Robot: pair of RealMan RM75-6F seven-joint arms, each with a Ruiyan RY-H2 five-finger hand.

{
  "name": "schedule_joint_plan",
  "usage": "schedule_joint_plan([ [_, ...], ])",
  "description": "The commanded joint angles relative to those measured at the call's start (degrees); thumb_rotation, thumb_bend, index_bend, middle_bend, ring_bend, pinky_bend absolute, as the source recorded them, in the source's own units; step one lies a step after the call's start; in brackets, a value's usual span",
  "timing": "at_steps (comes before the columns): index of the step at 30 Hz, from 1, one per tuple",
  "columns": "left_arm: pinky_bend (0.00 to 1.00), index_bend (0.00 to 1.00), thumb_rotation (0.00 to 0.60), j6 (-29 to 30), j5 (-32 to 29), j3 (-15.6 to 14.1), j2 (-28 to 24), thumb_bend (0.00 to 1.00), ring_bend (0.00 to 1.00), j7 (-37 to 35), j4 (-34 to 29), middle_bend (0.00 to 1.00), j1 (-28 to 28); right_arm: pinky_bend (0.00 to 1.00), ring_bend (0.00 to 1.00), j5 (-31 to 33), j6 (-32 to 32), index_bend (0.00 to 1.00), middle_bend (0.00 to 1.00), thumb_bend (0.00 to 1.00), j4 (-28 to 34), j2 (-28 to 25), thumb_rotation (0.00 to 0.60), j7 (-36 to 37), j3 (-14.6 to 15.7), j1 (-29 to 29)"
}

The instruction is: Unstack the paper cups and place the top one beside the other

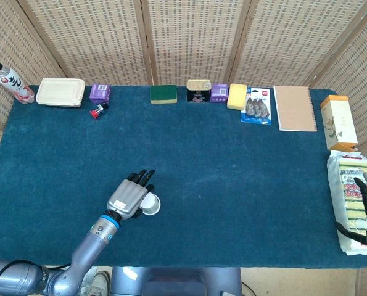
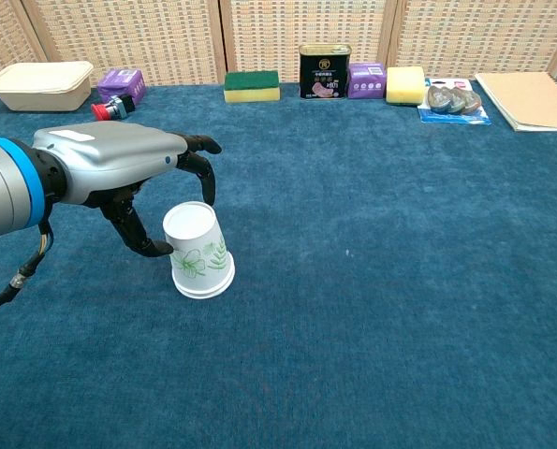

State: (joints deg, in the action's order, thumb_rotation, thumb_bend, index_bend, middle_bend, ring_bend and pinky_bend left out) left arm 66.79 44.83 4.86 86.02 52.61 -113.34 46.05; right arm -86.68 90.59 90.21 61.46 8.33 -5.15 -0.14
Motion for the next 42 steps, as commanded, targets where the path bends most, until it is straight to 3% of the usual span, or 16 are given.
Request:
schedule_joint_plan([
  [1, 0.14, 0.31, 0.6, 0.2, 0.0, -0.1, -0.1, 0.24, 0.0, -0.3, -0.2, 0.0, 0.2, 0.0, 0.0, 0.0, 0.0, 0.0, 0.0, 0.0, 0.0, -0.1, 0.6, 0.1, 0.0, 0.0],
  [20, 0.14, 0.36, 0.6, 2.5, 0.0, -0.9, -1.3, 0.25, 0.0, -0.7, -2.1, 0.0, 1.4, 0.0, 0.0, 0.3, -0.6, 0.0, 0.0, 0.0, 0.1, -0.3, 0.6, 0.5, 0.0, -0.2],
  [42, 0.14, 0.36, 0.6, 4.5, 3.3, -0.4, -9.8, 0.25, 0.0, -4.5, -11.3, 0.0, 0.6, 0.0, 0.0, 0.4, -1.0, 0.0, 0.0, 0.0, 0.3, -0.4, 0.6, -0.1, 0.2, -0.3],
])
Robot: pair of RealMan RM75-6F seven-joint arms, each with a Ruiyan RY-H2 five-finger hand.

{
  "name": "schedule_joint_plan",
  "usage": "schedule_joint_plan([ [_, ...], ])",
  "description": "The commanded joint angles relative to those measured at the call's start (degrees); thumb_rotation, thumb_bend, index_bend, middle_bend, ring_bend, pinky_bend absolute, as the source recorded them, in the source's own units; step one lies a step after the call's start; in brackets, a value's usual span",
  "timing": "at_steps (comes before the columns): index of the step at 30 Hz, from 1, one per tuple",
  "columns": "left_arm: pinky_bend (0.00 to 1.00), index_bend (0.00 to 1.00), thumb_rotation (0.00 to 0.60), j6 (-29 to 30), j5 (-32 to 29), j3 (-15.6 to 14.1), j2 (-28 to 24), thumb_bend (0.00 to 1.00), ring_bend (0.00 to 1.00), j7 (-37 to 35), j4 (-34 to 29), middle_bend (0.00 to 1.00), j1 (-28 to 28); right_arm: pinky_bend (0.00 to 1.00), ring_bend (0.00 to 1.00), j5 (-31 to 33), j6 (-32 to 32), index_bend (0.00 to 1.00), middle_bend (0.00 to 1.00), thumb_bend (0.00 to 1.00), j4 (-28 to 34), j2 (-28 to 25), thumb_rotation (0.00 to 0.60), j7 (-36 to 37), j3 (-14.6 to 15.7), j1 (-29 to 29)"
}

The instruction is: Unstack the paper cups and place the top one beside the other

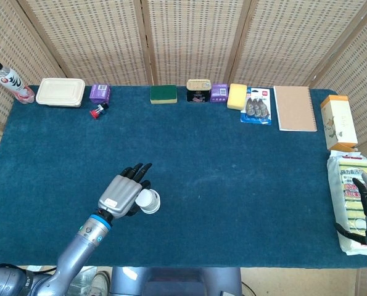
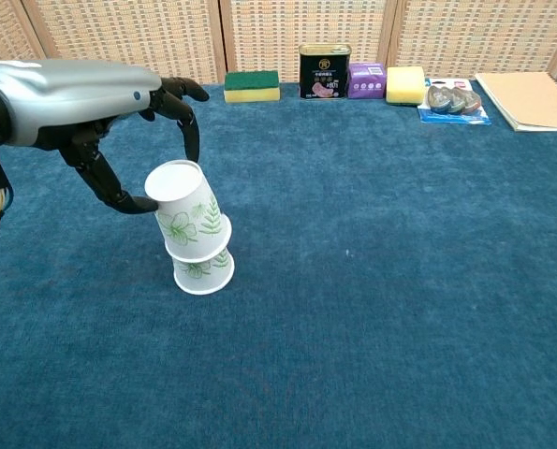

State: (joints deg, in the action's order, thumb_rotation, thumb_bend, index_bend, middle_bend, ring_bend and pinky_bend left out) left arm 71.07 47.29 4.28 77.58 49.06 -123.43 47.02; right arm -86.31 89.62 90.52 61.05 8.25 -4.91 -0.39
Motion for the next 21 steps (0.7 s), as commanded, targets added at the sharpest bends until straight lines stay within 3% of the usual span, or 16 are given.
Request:
schedule_joint_plan([
  [1, 0.14, 0.36, 0.6, 0.4, 1.1, 0.2, -1.8, 0.25, 0.0, -1.2, -1.6, 0.0, -0.5, 0.0, 0.0, 0.0, -0.1, 0.0, 0.0, 0.0, -0.1, 0.0, 0.6, 0.0, 0.0, 0.0],
  [12, 0.14, 0.36, 0.6, 1.1, 9.0, -0.5, -15.0, 0.25, 0.0, -10.3, -8.7, 0.0, -5.2, 0.0, 0.0, -0.3, -0.1, 0.0, 0.0, 0.0, 0.4, 0.2, 0.6, -1.0, 0.2, -0.1],
  [16, 0.14, 0.36, 0.6, -0.4, 10.6, -1.9, -17.5, 0.25, 0.0, -13.3, -6.7, 0.0, -6.8, 0.0, 0.0, -0.4, -0.2, 0.0, 0.0, 0.0, 0.6, 0.3, 0.6, -1.6, 0.4, -0.1],
  [21, 0.14, 0.36, 0.6, -3.0, 11.1, -3.4, -16.9, 0.25, 0.0, -16.6, -2.1, 0.0, -8.1, 0.0, 0.0, -0.5, -0.3, 0.0, 0.0, 0.0, 0.8, 0.4, 0.6, -2.3, 0.5, -0.2],
])
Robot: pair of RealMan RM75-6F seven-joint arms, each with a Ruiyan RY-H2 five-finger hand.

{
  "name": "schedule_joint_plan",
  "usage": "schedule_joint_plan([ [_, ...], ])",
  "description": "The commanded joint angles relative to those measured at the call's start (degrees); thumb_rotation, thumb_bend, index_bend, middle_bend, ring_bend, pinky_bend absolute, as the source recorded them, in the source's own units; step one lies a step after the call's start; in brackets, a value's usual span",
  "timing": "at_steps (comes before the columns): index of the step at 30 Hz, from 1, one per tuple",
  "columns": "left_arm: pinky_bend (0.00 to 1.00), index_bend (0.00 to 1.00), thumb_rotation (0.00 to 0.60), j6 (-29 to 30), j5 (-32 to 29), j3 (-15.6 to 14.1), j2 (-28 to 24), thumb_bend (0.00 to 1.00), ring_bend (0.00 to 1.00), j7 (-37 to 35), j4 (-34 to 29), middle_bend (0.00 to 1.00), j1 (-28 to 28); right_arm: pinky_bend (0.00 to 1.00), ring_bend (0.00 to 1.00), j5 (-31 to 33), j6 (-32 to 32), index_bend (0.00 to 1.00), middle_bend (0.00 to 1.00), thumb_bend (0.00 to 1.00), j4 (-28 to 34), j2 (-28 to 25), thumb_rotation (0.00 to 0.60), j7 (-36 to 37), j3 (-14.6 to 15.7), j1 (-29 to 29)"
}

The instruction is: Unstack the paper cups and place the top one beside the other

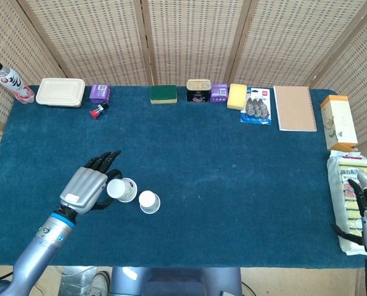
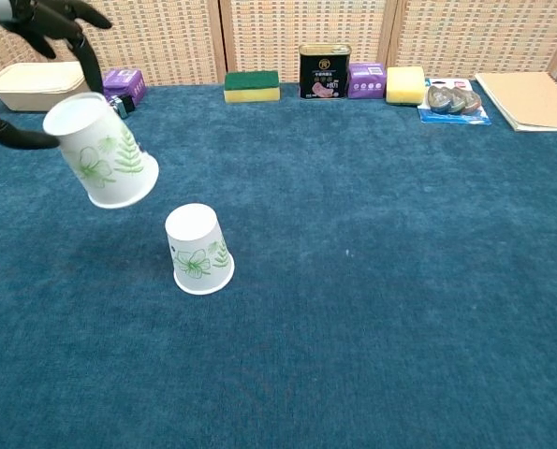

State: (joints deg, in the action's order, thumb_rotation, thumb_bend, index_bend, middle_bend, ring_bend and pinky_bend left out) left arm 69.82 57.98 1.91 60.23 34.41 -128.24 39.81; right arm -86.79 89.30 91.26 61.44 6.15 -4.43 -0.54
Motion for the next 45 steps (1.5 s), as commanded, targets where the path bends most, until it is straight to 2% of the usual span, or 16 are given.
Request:
schedule_joint_plan([
  [1, 0.14, 0.36, 0.6, -2.2, 0.4, -1.3, 0.8, 0.25, 0.0, -2.4, 3.7, 0.0, -1.0, 0.0, 0.0, 0.0, 0.0, 0.0, 0.0, 0.0, 0.1, 0.1, 0.6, -0.3, 0.1, 0.0],
  [7, 0.14, 0.36, 0.6, -4.4, -0.2, -1.9, 5.0, 0.25, 0.0, -3.2, 9.8, 0.0, -1.2, 0.0, 0.0, 0.2, -0.3, 0.01, 0.0, 0.0, 0.2, 0.1, 0.6, -0.5, 0.1, -0.1],
  [13, 0.14, 0.36, 0.6, -5.6, -1.1, -1.9, 8.4, 0.25, 0.0, -2.8, 13.0, 0.0, -1.1, 0.0, 0.0, 0.4, -0.5, 0.01, 0.0, 0.0, 0.3, 0.0, 0.6, -0.5, 0.1, -0.1],
  [29, 0.14, 0.36, 0.6, -5.5, -2.8, -1.2, 13.5, 0.25, 0.0, 0.9, 15.9, 0.0, -0.3, 0.0, 0.0, 0.2, -0.8, 0.02, 0.0, 0.0, 0.5, -0.6, 0.6, 0.5, 0.3, -0.1],
  [45, 0.14, 0.36, 0.6, -5.4, -7.3, 0.0, 16.5, 0.25, 0.0, 5.0, 17.6, 0.0, 1.4, 0.0, 0.0, 0.6, -1.1, 0.02, 0.0, 0.0, 0.6, -0.8, 0.6, 1.3, 0.1, -0.2],
])
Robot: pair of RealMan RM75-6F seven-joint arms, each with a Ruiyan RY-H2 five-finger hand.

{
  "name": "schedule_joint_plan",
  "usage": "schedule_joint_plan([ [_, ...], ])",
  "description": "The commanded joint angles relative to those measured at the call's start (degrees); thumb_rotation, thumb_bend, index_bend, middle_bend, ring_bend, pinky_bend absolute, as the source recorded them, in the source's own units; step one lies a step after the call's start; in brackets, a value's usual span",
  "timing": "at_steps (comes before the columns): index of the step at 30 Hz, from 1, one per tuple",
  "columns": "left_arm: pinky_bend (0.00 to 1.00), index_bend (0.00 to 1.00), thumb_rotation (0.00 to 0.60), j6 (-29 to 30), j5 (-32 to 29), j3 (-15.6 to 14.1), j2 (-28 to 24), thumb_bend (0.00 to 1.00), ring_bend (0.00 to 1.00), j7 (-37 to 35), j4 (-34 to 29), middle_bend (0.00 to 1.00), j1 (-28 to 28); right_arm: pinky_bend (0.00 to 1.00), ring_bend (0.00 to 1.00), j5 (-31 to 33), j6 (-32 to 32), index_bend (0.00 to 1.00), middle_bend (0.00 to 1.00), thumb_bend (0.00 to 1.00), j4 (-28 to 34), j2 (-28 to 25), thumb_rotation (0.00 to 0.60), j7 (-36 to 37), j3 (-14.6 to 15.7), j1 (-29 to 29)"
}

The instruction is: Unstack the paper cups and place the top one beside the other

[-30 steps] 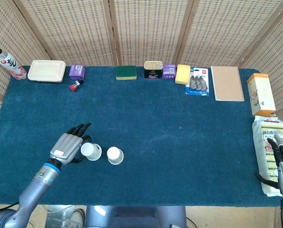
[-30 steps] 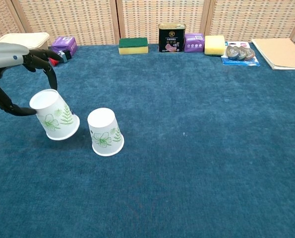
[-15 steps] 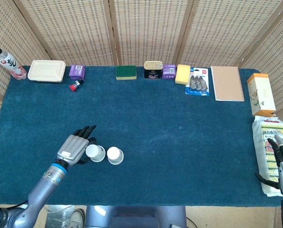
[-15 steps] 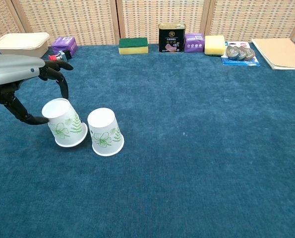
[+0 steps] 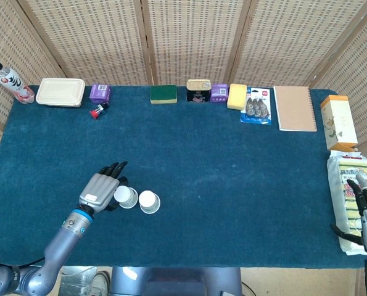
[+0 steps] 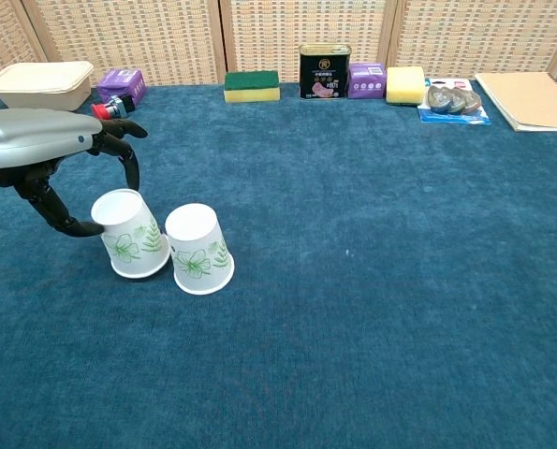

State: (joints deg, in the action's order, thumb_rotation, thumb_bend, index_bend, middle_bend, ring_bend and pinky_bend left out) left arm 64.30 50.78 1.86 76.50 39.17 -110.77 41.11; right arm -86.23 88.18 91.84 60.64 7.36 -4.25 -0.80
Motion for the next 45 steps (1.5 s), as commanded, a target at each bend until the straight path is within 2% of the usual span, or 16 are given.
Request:
schedule_joint_plan([
  [1, 0.14, 0.36, 0.6, 0.2, -0.2, 0.1, 0.3, 0.25, 0.0, 0.4, 0.1, 0.0, 0.2, 0.0, 0.0, 0.0, 0.0, 0.02, 0.0, 0.0, -0.1, 0.0, 0.6, 0.2, 0.0, 0.0],
  [7, 0.14, 0.34, 0.6, 0.6, -0.7, 0.1, 0.3, 0.24, 0.0, 0.7, -0.3, 0.0, 0.2, 0.0, 0.0, -0.1, 0.1, 0.02, 0.0, 0.0, -0.1, -0.1, 0.6, 0.3, 0.0, 0.0],
  [14, 0.14, 0.21, 0.6, 0.5, -1.3, 0.0, 0.0, 0.22, 0.0, 1.2, -0.6, 0.0, 0.5, 0.0, 0.0, -0.1, 0.0, 0.02, 0.0, 0.0, -0.1, -0.2, 0.6, 0.4, 0.1, 0.0],
  [19, 0.14, 0.16, 0.6, 0.8, -1.5, 0.0, -0.4, 0.22, 0.0, 1.5, -1.3, 0.0, 0.6, 0.0, 0.0, -0.2, 0.1, 0.02, 0.0, 0.0, -0.1, -0.2, 0.6, 0.4, 0.0, 0.0],
  [25, 0.14, 0.0, 0.6, 1.7, 0.4, 0.0, -2.6, 0.17, 0.0, -0.5, -3.5, 0.0, -0.3, 0.0, 0.0, -0.2, 0.2, 0.02, 0.0, 0.0, -0.2, -0.3, 0.6, 0.6, 0.0, 0.1],
  [29, 0.14, 0.0, 0.6, 4.4, 5.9, -0.5, -6.4, 0.12, 0.0, -4.7, -5.0, 0.0, -3.1, 0.0, 0.0, -0.1, 0.3, 0.02, 0.0, 0.0, -0.3, -0.2, 0.6, 0.7, -0.1, 0.1],
  [34, 0.13, 0.0, 0.6, 11.0, 17.0, -3.6, -11.8, 0.1, 0.0, -13.0, -2.9, 0.0, -9.7, 0.0, 0.0, 0.5, 0.4, 0.02, 0.0, 0.0, -0.3, -0.3, 0.6, 1.2, -0.5, 0.1],
  [37, 0.13, 0.0, 0.6, 16.3, 23.2, -6.1, -13.5, 0.1, 0.0, -18.2, 0.4, 0.0, -14.4, 0.0, 0.0, 1.4, 0.1, 0.02, 0.0, 0.0, -0.3, -0.3, 0.6, 1.5, -1.0, -0.1],
  [40, 0.13, 0.0, 0.6, 23.3, 31.6, -8.6, -13.7, 0.1, 0.0, -26.9, 7.8, 0.0, -20.0, 0.0, 0.0, 2.3, 0.2, 0.02, 0.0, 0.0, -0.6, 0.2, 0.6, 0.4, -1.6, -0.3],
  [42, 0.13, 0.0, 0.6, 27.4, 34.1, -10.3, -13.6, 0.1, 0.0, -34.7, 12.6, 0.0, -24.2, 0.0, 0.0, 2.2, 1.1, 0.02, 0.0, 0.01, -0.7, 1.3, 0.6, -2.1, -1.6, 0.0],
  [45, 0.13, 0.0, 0.6, 28.9, 35.3, -10.4, -13.0, 0.1, 0.0, -39.8, 16.3, 0.0, -26.5, 0.0, 0.0, 1.8, 1.8, 0.02, 0.0, 0.03, -0.7, 2.2, 0.6, -3.8, -1.4, 0.2],
])
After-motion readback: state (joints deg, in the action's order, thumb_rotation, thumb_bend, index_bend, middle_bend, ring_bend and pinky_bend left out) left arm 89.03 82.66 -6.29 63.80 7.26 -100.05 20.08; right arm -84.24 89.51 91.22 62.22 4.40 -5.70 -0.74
